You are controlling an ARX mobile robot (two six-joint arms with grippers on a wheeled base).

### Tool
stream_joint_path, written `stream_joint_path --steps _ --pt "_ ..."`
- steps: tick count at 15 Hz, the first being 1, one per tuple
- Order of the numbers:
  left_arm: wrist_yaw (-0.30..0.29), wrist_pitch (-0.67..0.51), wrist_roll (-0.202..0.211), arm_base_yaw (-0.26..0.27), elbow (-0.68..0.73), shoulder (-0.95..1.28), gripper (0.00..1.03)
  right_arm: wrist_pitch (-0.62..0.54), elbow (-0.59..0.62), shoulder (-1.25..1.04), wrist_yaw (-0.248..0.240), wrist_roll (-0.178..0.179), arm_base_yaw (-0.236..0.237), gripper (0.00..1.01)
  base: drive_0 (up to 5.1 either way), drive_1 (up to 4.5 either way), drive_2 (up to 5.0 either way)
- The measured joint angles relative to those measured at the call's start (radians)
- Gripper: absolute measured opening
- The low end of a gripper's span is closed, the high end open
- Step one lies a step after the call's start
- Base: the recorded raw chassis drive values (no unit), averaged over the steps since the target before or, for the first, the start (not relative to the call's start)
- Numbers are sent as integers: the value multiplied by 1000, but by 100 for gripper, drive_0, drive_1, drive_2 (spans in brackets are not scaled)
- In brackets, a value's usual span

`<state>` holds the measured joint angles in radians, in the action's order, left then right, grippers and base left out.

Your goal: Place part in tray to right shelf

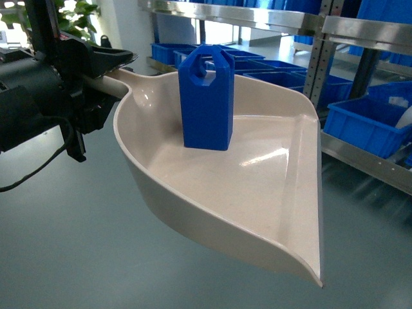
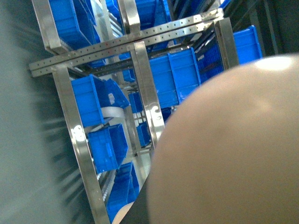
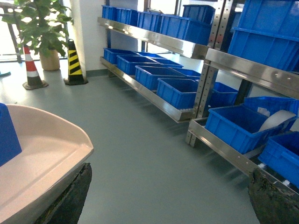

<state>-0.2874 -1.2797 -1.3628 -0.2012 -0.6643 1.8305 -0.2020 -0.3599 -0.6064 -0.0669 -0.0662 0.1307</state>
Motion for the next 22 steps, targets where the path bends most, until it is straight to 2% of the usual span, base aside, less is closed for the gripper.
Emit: stream_joint_path --steps 22 --pt "0 0 0 1 0 0 13 0 0 0 0 0 0 98 -164 -164 -164"
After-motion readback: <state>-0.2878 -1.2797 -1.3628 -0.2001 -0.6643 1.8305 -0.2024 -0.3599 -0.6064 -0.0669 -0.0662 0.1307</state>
